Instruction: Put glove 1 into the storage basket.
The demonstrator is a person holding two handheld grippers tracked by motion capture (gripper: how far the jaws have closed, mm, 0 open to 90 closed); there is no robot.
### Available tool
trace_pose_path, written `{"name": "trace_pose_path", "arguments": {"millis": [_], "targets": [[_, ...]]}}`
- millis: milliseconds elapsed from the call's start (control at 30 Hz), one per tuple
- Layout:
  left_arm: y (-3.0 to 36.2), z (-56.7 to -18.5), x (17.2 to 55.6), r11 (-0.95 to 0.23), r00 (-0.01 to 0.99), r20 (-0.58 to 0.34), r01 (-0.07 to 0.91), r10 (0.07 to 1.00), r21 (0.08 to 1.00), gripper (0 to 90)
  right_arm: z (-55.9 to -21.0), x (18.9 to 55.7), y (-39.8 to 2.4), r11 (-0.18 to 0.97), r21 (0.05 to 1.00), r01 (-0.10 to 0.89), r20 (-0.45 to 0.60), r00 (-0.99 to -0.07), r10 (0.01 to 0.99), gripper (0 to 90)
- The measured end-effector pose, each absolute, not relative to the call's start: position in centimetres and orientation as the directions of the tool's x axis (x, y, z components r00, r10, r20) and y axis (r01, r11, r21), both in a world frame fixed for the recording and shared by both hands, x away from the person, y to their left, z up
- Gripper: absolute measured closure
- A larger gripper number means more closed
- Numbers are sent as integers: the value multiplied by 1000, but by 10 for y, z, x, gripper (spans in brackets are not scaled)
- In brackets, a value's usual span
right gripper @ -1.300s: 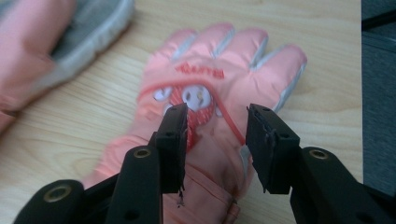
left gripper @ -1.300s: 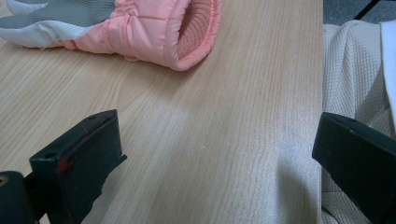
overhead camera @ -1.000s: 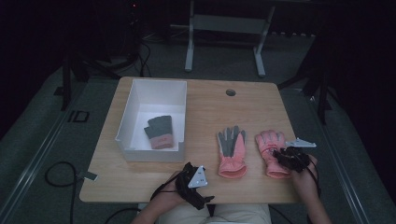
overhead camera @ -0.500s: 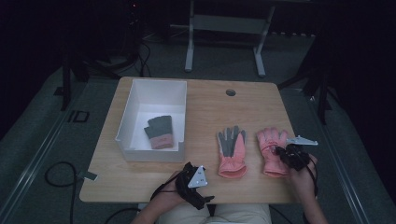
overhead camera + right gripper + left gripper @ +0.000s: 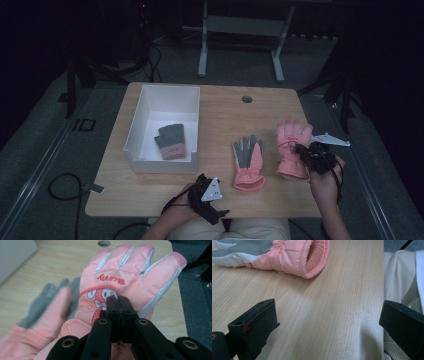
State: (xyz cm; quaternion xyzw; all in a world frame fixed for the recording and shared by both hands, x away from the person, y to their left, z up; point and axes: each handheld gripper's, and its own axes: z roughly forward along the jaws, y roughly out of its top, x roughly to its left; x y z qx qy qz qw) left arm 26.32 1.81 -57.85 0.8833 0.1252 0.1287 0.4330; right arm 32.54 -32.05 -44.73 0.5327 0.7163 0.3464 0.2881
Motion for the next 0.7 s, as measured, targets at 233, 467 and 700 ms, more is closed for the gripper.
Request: {"name": "trace_pose_path", "arguments": {"millis": [233,467,700], "targets": [[18,-578,263,-593,936,121,107,332,798,14,-431,319,-287,177,816,550,-16,-286,958,884],[18,-578,263,-597,935,129,101,330,796,14,-428,316,-247,200,816,543,-17,-323,946,884],[18,-579,262,-591,935,123,104,332,800,14,-433,314,-209,244,810,533,-34,-372,928,883]]}}
